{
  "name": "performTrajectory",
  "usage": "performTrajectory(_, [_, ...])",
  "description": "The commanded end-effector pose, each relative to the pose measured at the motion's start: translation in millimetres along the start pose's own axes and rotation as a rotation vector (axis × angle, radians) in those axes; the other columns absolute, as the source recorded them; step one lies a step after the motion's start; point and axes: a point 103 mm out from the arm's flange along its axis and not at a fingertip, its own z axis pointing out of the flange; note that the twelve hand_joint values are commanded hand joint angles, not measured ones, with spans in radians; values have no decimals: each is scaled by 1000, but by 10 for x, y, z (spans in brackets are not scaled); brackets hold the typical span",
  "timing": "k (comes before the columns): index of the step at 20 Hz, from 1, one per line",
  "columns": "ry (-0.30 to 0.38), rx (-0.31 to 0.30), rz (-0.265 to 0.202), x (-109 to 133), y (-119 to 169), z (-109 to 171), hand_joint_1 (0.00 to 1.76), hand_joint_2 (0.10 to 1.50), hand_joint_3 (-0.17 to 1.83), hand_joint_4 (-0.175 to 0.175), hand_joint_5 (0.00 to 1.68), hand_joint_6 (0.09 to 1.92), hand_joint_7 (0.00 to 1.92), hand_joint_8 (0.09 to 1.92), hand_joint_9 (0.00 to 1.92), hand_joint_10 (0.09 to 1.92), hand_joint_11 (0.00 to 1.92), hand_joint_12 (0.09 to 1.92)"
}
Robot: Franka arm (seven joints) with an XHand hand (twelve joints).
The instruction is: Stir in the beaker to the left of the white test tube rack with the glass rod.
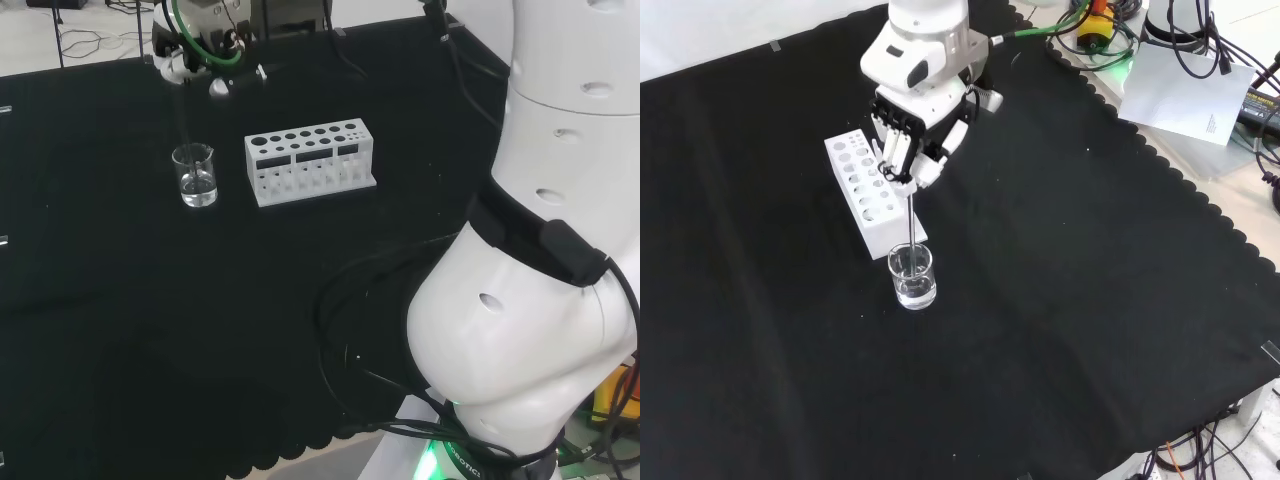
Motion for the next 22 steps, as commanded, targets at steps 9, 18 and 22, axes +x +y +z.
performTrajectory(9, [4,23,-23,57,122,223,1310,1119,-175,-175,1113,581,1207,952,1630,956,1690,812])
performTrajectory(18, [10,25,3,-177,205,229,1310,1118,-175,-175,1114,579,1209,949,1629,955,1690,812])
performTrajectory(22, [20,15,37,-304,113,207,1310,1118,-175,-175,1115,577,1210,947,1629,955,1690,812])
